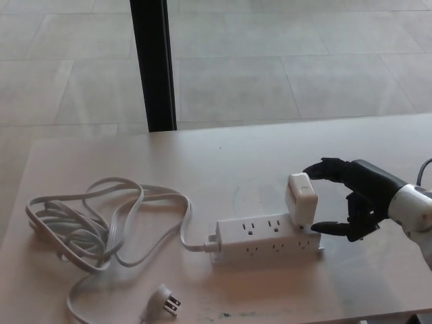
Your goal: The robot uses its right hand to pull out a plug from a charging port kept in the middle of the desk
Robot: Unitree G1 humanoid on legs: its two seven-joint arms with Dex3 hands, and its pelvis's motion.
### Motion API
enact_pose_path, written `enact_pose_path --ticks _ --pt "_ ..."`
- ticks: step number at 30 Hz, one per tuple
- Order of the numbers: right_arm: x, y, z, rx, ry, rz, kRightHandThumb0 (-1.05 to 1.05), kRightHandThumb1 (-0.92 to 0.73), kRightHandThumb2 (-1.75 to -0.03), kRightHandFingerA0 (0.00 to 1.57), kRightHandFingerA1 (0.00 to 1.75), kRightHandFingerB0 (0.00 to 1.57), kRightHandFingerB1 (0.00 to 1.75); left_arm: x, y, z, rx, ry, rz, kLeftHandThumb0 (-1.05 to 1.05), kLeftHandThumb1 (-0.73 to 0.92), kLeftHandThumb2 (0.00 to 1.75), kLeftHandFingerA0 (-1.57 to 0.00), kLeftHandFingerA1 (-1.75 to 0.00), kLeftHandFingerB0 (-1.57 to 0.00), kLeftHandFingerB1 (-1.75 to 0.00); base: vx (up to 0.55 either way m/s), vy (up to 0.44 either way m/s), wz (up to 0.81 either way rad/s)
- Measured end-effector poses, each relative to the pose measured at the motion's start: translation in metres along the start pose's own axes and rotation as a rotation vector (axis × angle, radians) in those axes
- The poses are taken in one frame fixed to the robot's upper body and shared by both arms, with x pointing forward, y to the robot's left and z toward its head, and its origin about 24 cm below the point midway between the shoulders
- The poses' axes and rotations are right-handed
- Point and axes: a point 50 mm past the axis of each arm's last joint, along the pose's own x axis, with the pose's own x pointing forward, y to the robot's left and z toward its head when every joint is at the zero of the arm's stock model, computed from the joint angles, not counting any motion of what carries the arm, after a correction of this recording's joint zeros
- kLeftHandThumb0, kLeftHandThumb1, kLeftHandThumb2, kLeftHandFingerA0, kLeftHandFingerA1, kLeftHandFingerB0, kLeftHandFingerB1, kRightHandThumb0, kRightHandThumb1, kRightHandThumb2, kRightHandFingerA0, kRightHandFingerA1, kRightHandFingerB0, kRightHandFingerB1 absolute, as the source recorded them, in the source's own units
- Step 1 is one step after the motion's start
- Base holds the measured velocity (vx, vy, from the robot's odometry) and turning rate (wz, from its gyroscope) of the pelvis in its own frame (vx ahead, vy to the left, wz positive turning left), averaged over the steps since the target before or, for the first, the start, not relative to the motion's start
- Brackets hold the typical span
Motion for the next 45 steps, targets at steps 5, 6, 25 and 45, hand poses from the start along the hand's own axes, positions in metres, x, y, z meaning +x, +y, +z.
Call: enact_pose_path --ticks 5,6,25,45 --pt "0.002 0.000 -0.003 -0.005 0.004 -0.012 -0.63 -0.55 -0.61 0.81 1.69 0.22 0.33 0.000 -0.001 -0.001 -0.005 0.004 -0.004 -0.93 0.64 0.60 -0.67 -0.76 -0.62 -0.64 0.00 0.000 0.00" --pt "0.003 0.000 -0.002 -0.009 0.000 -0.015 -0.63 -0.55 -0.61 0.76 1.65 0.24 0.32 0.000 -0.001 -0.001 -0.006 0.004 -0.004 -0.93 0.65 0.60 -0.67 -0.76 -0.61 -0.64 0.00 0.000 0.00" --pt "0.014 0.001 0.024 -0.020 -0.116 -0.026 -0.61 -0.57 -0.57 0.77 1.64 0.25 0.33 0.000 -0.002 -0.001 0.003 0.005 -0.007 -0.94 0.67 0.61 -0.74 -0.75 -0.67 -0.63 0.00 0.000 0.00" --pt "0.011 0.003 0.016 -0.097 -0.076 0.001 -0.29 -0.64 -0.62 0.79 1.43 0.72 0.48 0.000 -0.002 -0.002 0.020 0.007 -0.012 -0.96 0.72 0.62 -0.72 -0.73 -0.66 -0.61 0.00 0.000 0.00"
